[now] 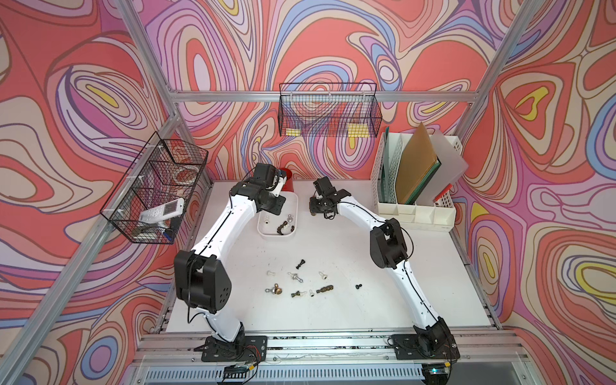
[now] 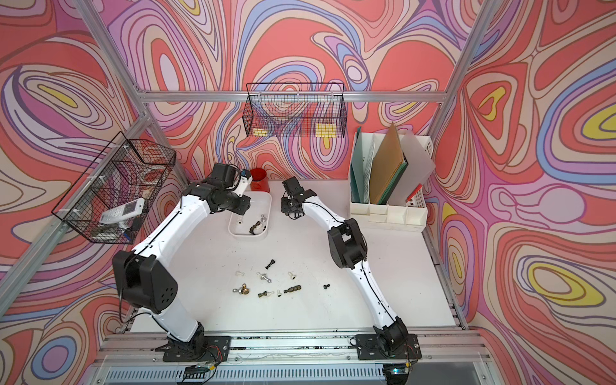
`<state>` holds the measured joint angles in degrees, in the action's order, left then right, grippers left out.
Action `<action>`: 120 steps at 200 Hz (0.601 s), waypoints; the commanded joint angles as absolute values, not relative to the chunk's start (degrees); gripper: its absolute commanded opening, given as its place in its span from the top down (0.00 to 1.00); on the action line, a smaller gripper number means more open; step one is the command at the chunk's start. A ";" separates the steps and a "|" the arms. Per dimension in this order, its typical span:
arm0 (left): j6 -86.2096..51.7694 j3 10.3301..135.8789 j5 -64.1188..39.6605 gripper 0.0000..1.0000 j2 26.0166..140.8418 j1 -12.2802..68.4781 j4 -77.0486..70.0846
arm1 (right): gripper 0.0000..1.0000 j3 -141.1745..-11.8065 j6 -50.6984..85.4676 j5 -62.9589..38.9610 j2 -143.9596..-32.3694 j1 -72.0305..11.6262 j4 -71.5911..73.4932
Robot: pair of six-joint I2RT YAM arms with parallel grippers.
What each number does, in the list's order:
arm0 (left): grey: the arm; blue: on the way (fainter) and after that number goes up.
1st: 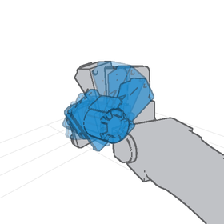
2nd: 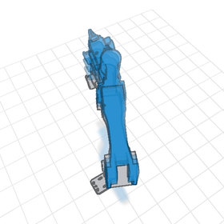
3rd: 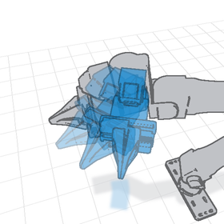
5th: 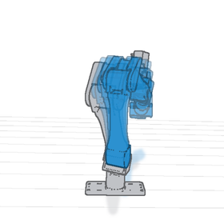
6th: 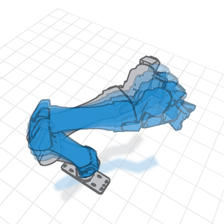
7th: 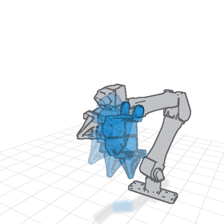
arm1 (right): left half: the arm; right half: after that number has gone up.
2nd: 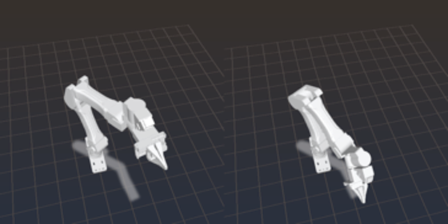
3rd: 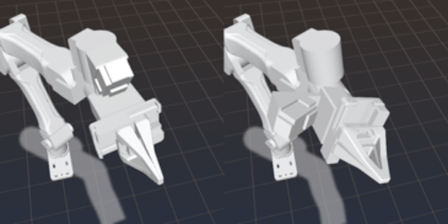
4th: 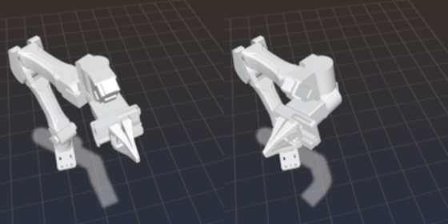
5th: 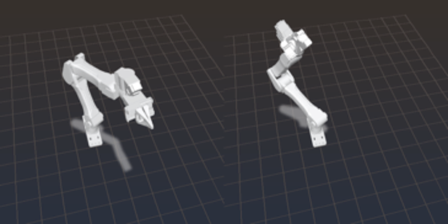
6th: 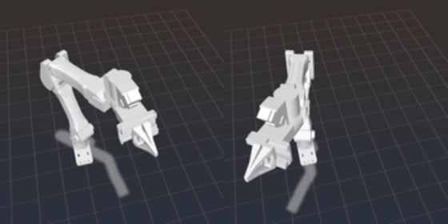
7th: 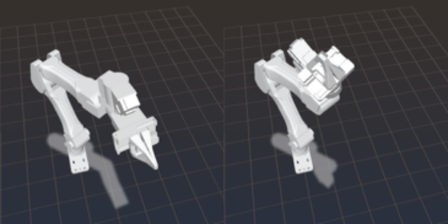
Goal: Put the chess pieces into the storage box
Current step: Pick up the chess piece at the center of the board.
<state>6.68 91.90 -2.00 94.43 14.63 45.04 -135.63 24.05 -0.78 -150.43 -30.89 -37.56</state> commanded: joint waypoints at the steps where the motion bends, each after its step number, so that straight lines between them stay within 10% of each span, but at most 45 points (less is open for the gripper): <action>1: 7.55 88.24 -3.65 0.55 91.05 14.59 44.83 | 0.57 -136.69 23.82 2.91 -152.71 -31.48 -40.45; 120: 9.04 80.82 -3.25 0.53 79.04 14.59 39.54 | 0.72 -130.24 24.34 7.38 -150.02 -33.66 -44.39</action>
